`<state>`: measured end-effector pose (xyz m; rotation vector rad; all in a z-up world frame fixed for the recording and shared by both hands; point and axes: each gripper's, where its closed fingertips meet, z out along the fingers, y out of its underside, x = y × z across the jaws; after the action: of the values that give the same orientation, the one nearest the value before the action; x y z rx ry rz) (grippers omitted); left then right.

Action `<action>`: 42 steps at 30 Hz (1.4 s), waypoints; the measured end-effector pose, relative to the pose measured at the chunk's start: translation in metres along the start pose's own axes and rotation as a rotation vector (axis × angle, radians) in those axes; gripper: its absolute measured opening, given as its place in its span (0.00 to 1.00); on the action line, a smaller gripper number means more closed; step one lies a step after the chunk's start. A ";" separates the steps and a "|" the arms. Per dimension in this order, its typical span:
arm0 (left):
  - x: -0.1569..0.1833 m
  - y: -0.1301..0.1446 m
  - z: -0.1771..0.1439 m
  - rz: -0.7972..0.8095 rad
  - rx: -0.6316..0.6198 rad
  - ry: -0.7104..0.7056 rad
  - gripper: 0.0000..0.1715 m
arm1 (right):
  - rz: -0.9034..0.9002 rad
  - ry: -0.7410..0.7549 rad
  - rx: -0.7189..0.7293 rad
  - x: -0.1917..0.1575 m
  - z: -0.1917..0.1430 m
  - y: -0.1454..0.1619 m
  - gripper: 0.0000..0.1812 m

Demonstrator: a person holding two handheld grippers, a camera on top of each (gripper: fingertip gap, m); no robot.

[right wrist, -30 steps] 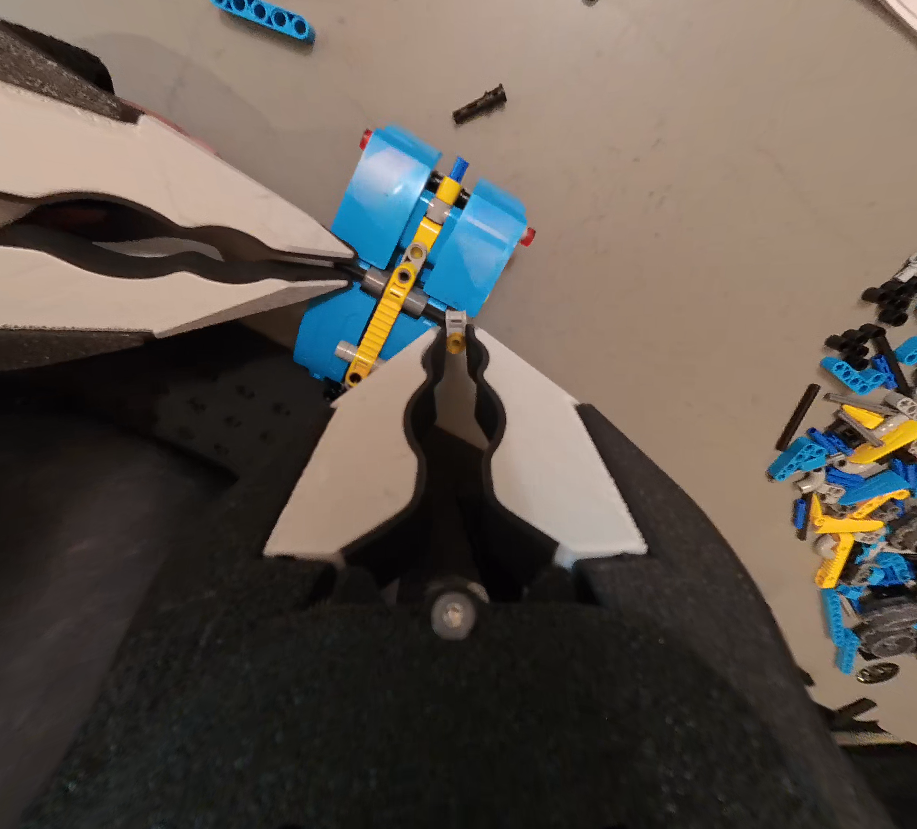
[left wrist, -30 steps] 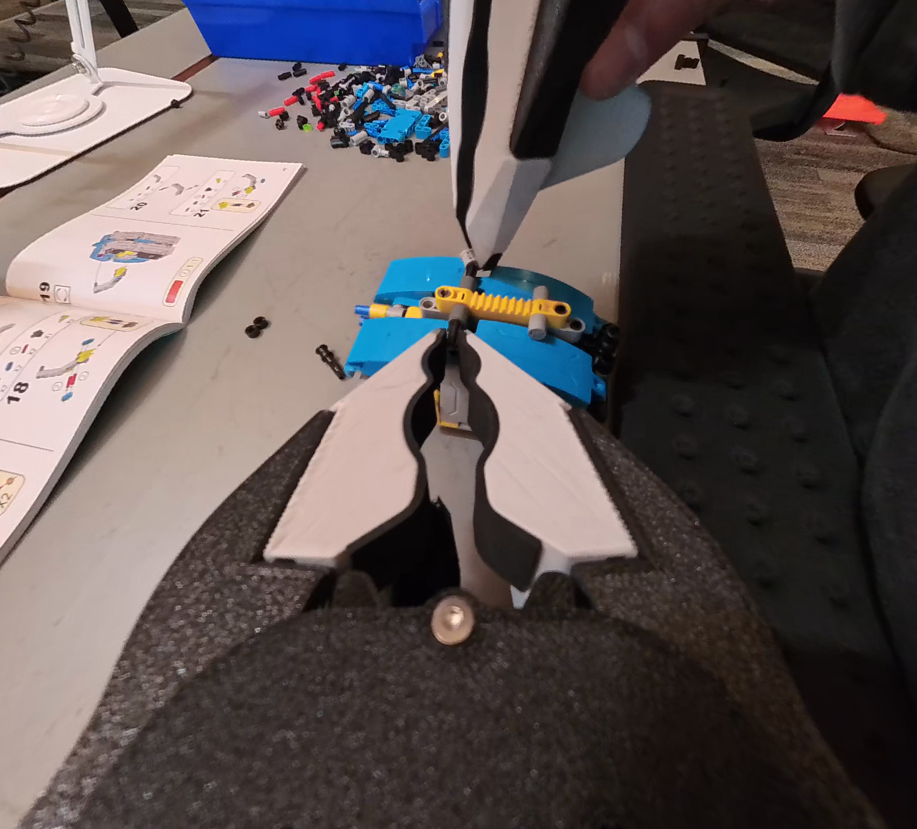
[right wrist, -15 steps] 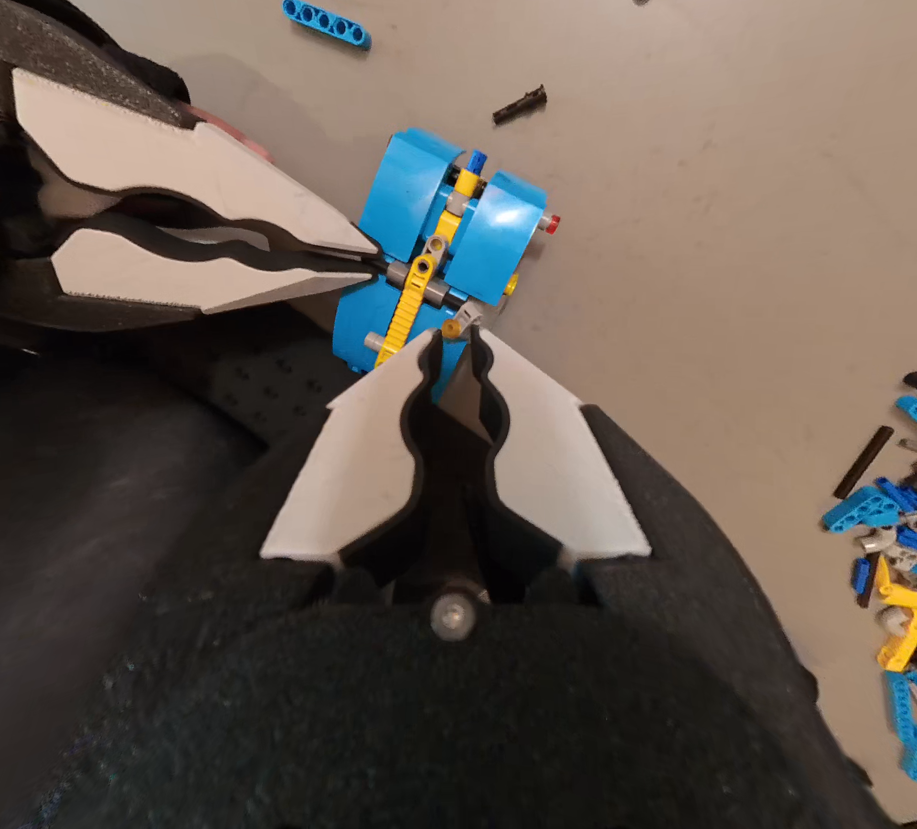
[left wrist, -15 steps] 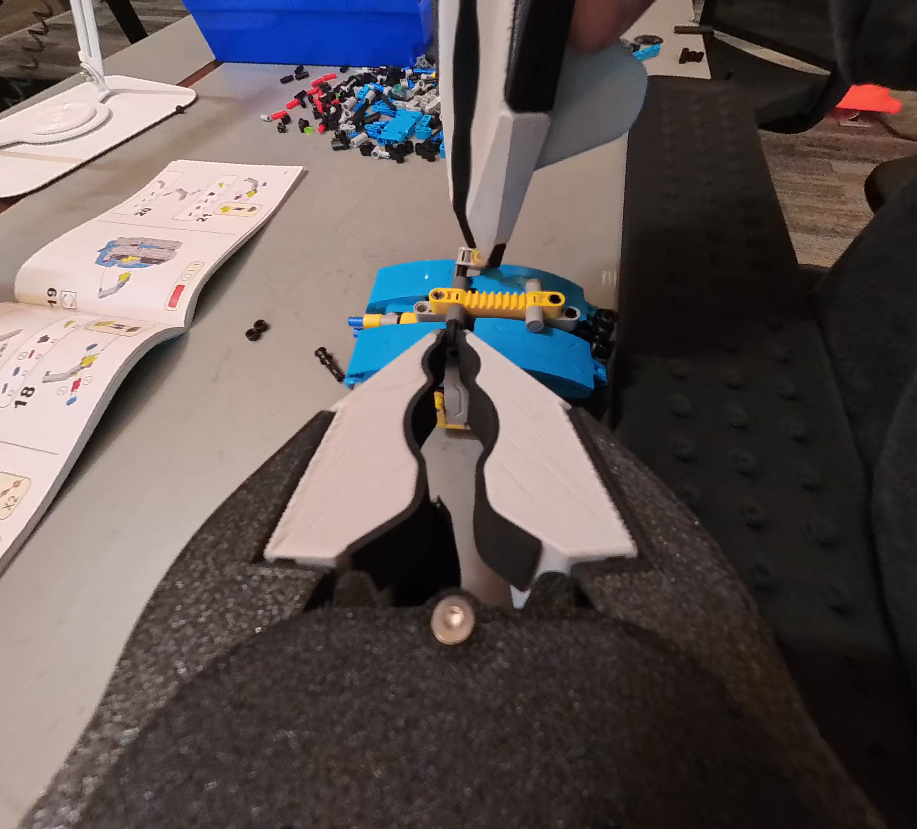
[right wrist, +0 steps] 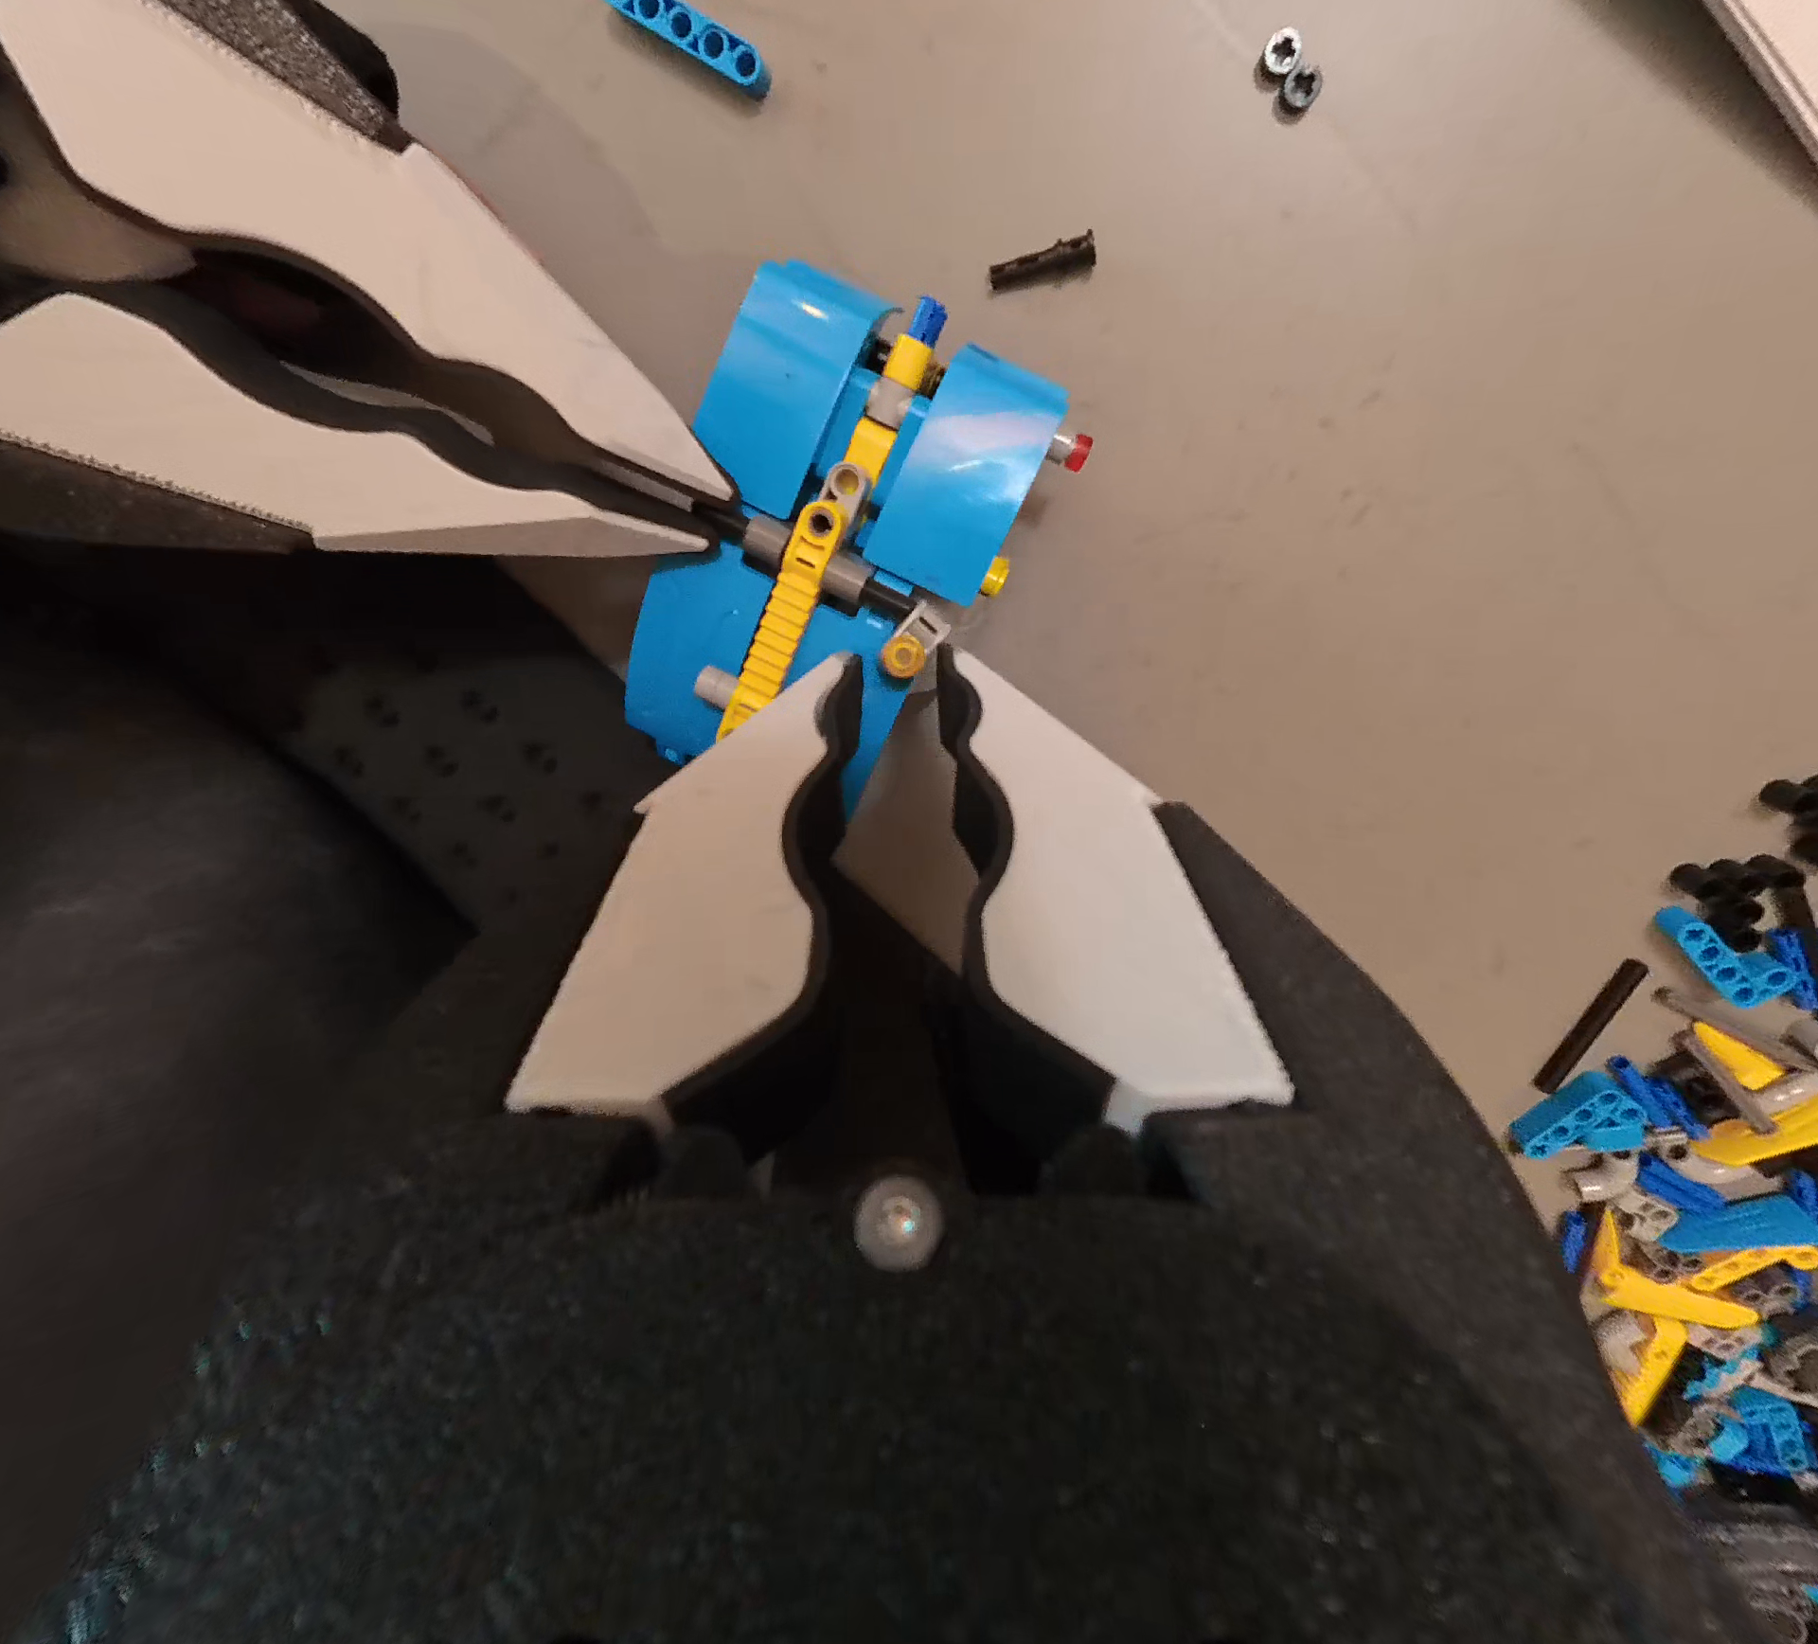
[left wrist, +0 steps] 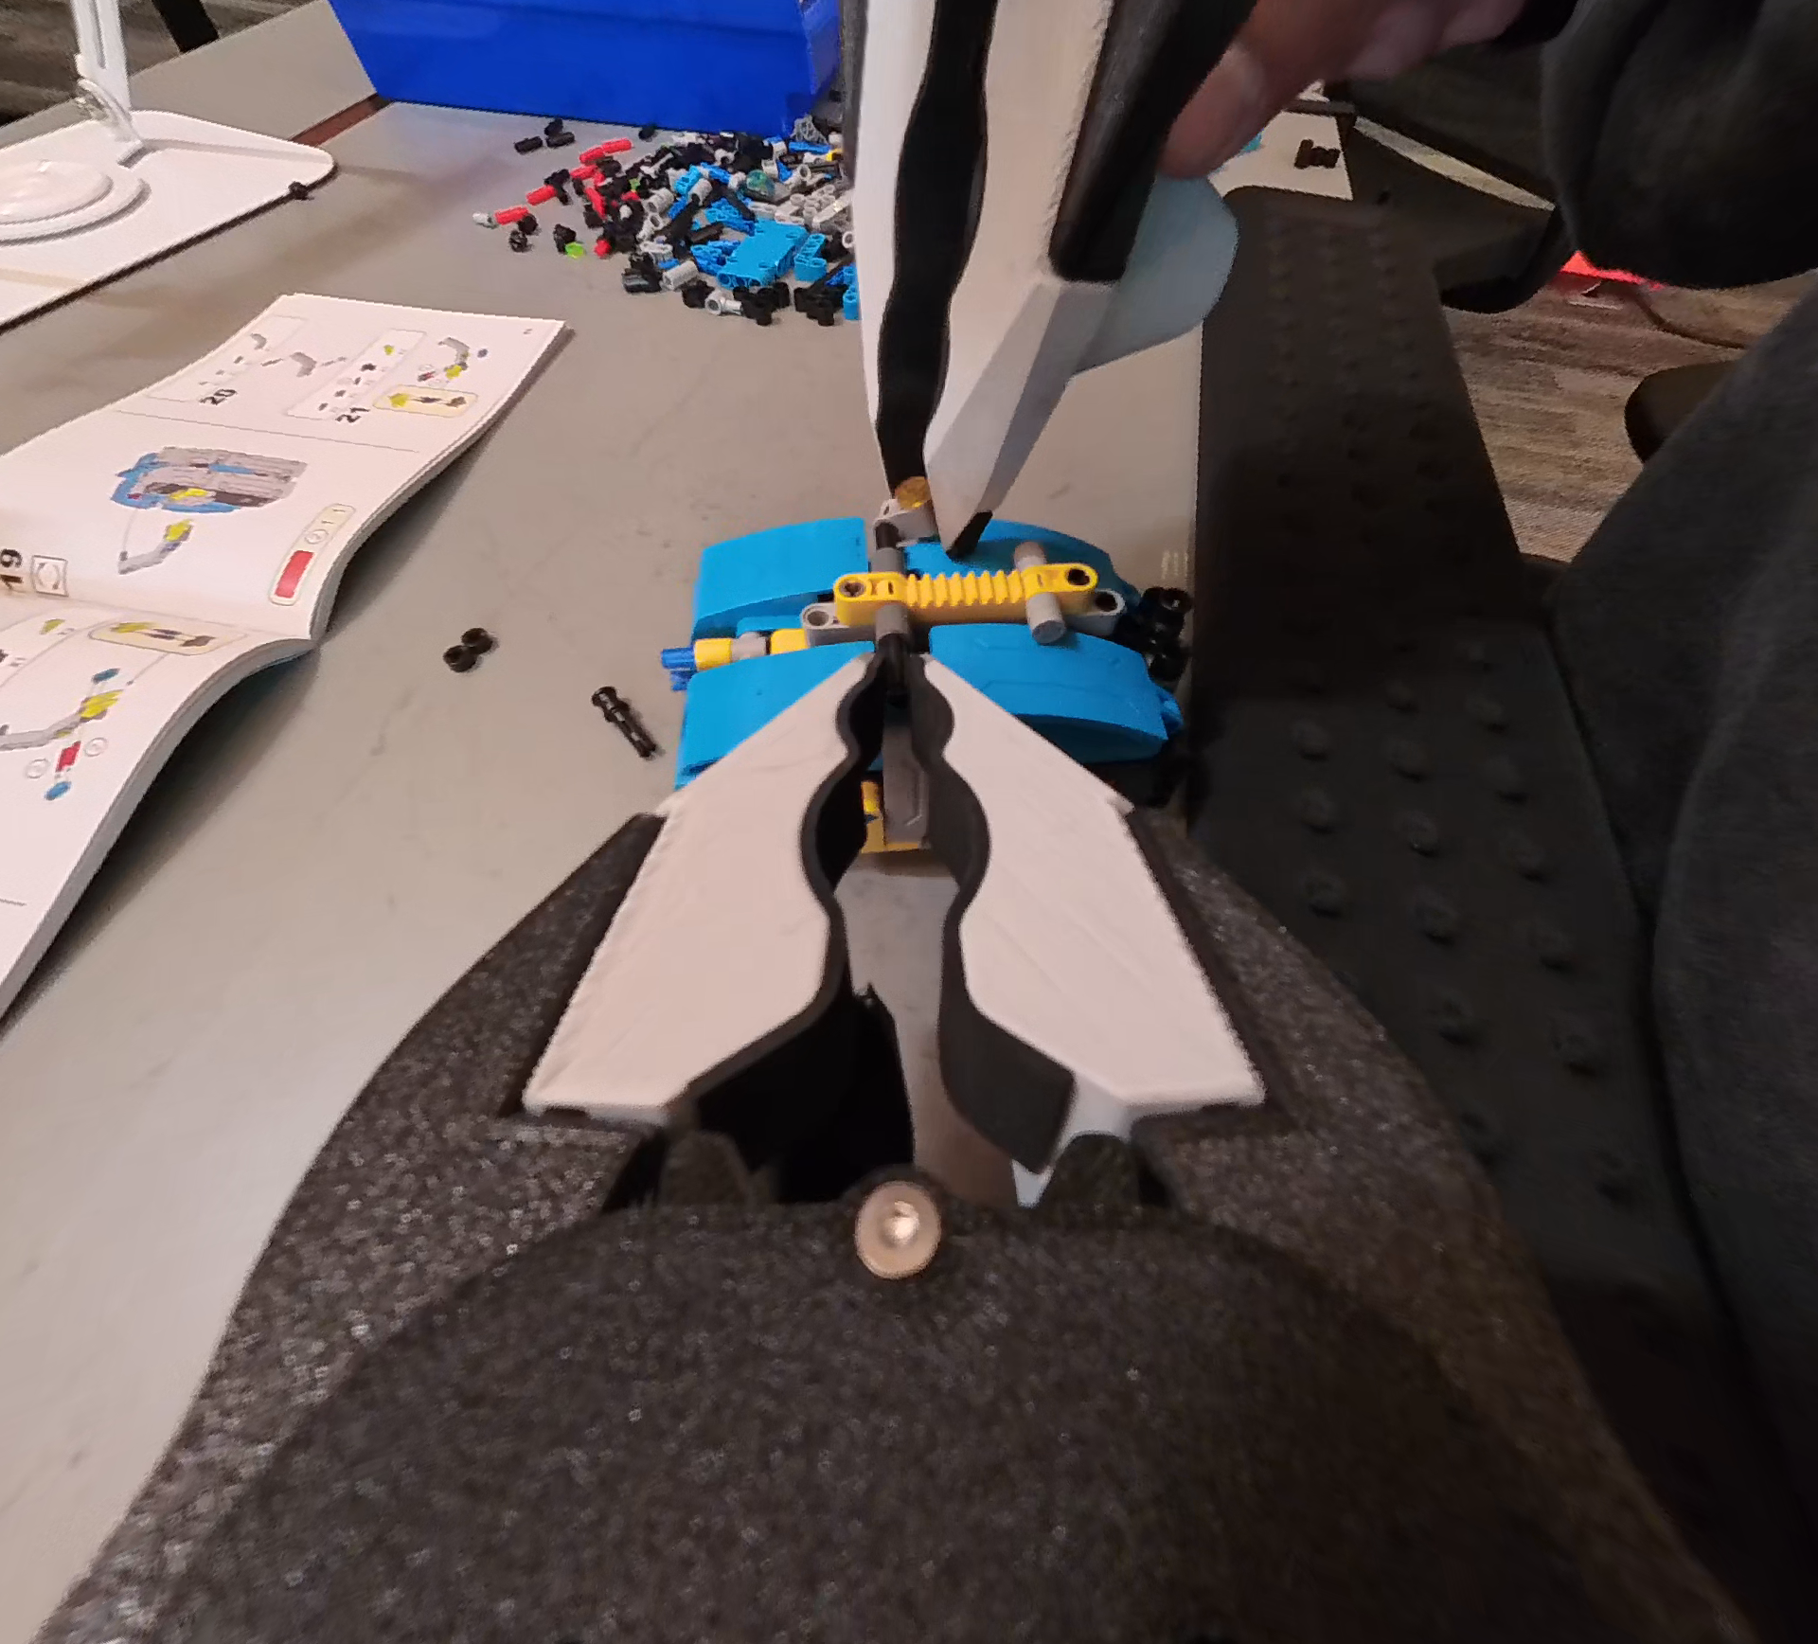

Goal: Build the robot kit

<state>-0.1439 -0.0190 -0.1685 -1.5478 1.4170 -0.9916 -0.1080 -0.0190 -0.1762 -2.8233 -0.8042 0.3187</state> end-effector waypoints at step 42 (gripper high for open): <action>0.000 0.000 0.000 -0.102 0.008 0.054 0.02 | 0.004 0.010 0.136 0.001 0.000 -0.003 0.07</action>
<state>-0.1438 -0.0186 -0.1684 -1.6115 1.3805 -1.1066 -0.1084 -0.0164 -0.1756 -2.6981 -0.7452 0.3465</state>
